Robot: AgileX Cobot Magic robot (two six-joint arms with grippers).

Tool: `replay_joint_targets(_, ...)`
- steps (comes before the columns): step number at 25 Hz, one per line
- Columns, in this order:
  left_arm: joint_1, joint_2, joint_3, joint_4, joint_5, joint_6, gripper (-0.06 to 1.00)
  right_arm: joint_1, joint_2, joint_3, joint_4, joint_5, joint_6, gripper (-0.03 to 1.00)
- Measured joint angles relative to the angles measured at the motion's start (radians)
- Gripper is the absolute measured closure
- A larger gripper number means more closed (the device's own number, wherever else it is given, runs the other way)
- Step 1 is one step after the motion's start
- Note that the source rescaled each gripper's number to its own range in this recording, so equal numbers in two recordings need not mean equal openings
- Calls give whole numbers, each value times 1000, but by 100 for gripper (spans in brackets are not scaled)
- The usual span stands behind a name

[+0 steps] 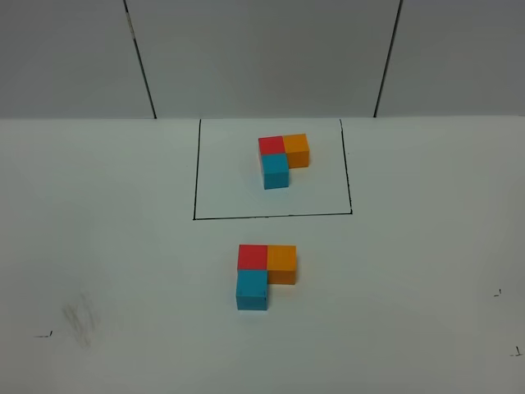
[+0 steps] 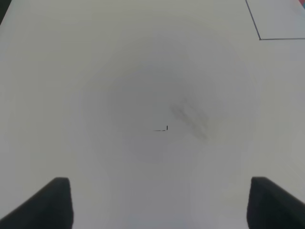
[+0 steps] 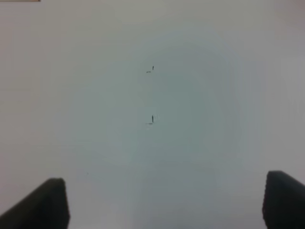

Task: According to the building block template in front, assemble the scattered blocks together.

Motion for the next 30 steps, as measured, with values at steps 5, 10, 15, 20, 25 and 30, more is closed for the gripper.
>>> replay_joint_targets(5, 0, 0, 0, 0, 0, 0, 9, 0, 0, 37, 1, -99, 0, 29)
replay_joint_targets(10, 0, 0, 0, 0, 0, 0, 9, 0, 0, 42, 4, -117, 0, 29)
replay_joint_targets(15, 0, 0, 0, 0, 0, 0, 9, 0, 0, 42, 4, -117, 0, 29)
replay_joint_targets(20, 0, 0, 0, 0, 0, 0, 9, 3, 0, 42, 4, -117, 0, 29)
replay_joint_targets(25, 0, 0, 0, 0, 0, 0, 9, -25, 0, 42, 4, -117, 0, 29)
replay_joint_targets(30, 0, 0, 0, 0, 0, 0, 9, -51, 0, 42, 4, -117, 0, 29)
